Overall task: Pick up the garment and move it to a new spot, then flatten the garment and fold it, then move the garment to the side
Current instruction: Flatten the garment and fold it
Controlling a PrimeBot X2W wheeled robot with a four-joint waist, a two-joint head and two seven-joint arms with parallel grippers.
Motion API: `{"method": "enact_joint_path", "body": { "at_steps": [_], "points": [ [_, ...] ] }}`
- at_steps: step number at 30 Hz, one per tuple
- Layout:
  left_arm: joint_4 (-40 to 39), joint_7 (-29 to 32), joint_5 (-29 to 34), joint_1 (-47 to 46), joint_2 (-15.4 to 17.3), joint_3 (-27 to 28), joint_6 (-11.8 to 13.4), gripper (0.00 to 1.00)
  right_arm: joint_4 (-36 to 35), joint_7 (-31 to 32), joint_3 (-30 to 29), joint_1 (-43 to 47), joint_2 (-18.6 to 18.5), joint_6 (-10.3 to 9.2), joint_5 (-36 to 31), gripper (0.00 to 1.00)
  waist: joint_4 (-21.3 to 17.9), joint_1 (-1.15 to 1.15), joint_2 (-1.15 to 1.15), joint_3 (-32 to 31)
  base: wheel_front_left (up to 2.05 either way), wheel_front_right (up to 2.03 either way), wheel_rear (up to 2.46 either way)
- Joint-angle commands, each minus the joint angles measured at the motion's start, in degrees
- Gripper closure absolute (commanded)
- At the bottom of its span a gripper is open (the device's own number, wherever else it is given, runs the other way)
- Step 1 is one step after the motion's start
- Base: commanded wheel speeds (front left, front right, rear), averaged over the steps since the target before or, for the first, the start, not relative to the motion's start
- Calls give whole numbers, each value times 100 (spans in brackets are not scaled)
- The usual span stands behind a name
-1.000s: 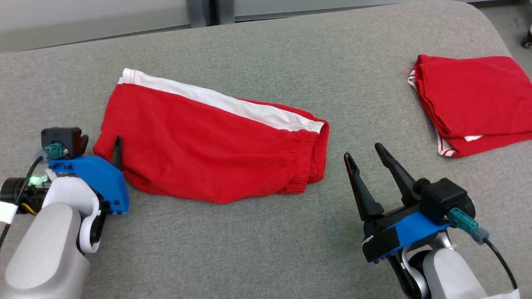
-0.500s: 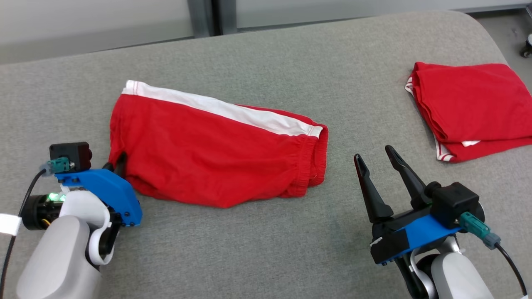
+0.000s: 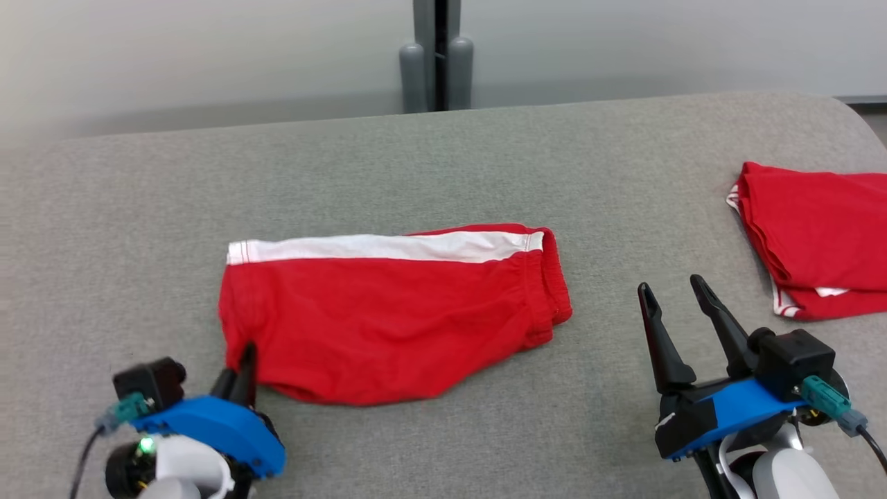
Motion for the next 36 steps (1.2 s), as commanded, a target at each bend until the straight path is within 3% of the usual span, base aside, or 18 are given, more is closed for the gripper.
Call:
{"method": "enact_joint_path", "body": {
  "at_steps": [1,7,8,9,10,20,30,36],
  "points": [
    [-57,-65,-48,107,-65,-22,31,100,17,9,-20,102,-3,1,30,0,63,1,0,-17,0,0,0],
    [-5,-301,-37,344,-264,-92,93,100,210,25,-12,125,-4,1,105,0,200,1,0,-105,0,0,0],
    [7,-356,-17,338,-280,-93,96,57,241,35,-9,113,-4,1,100,0,213,1,0,-112,0,0,0],
    [17,-415,20,321,-285,-98,118,5,285,46,-6,86,-3,1,77,0,225,1,0,-120,0,0,0],
    [16,-483,48,294,-277,-83,148,0,328,83,13,49,-3,1,51,0,236,1,0,-131,0,0,0],
    [-198,-1376,444,103,-39,50,210,0,732,690,177,-487,-3,1,48,0,390,1,0,-210,0,0,0],
    [-226,-1484,535,129,-124,-93,257,0,1709,2029,32,-1602,-7,1,202,0,782,1,0,-129,0,0,0],
    [-130,-1558,541,90,-179,-135,273,0,2383,2720,-105,-1991,-75,1,-100,0,1092,1,0,-81,0,0,0]
  ]
}}
